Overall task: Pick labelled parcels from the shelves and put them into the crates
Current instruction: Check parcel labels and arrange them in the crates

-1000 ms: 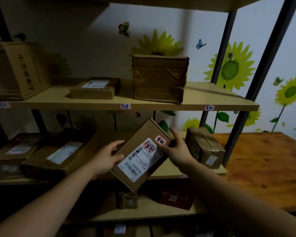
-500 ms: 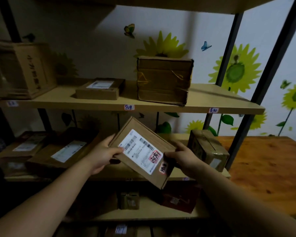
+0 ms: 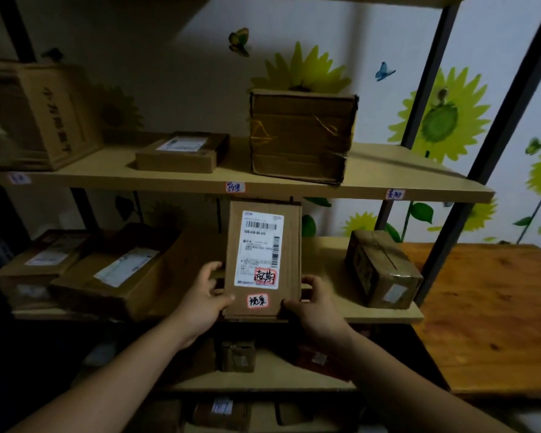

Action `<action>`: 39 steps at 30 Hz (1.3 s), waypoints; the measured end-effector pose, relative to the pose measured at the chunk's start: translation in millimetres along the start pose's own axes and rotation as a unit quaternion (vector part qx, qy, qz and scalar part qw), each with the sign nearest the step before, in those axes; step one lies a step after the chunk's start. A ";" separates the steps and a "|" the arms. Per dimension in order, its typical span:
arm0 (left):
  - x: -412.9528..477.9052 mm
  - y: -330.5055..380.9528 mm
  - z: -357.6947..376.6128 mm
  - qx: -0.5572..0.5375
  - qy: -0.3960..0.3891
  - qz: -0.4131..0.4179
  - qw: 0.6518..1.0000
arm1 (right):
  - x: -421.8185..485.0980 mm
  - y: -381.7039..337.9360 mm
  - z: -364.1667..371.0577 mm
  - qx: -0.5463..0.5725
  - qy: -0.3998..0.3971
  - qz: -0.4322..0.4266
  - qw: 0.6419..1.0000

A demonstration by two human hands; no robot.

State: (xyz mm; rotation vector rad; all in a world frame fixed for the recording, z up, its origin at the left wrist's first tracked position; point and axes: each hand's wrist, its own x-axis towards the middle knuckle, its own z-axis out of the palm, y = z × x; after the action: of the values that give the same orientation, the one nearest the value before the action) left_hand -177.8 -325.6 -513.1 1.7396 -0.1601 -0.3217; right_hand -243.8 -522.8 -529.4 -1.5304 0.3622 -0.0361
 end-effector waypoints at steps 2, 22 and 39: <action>-1.2 -2.9 1.2 0.013 0.005 0.006 1.000 | -6.4 1.3 -2.6 0.002 -0.015 -0.005 1.000; -135.6 -49.8 202.5 0.027 -0.151 0.000 0.988 | -181.2 105.5 -169.1 -0.147 0.206 -0.014 0.967; -258.2 -112.2 408.6 -0.029 -0.157 -0.111 0.981 | -301.2 180.1 -380.2 0.031 0.189 0.061 0.980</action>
State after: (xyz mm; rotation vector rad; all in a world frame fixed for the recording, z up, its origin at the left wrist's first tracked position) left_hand -554.6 -614.3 -657.8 1.6430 -0.1822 -0.7579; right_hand -661.1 -806.9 -642.3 -1.4350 0.7506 -0.2435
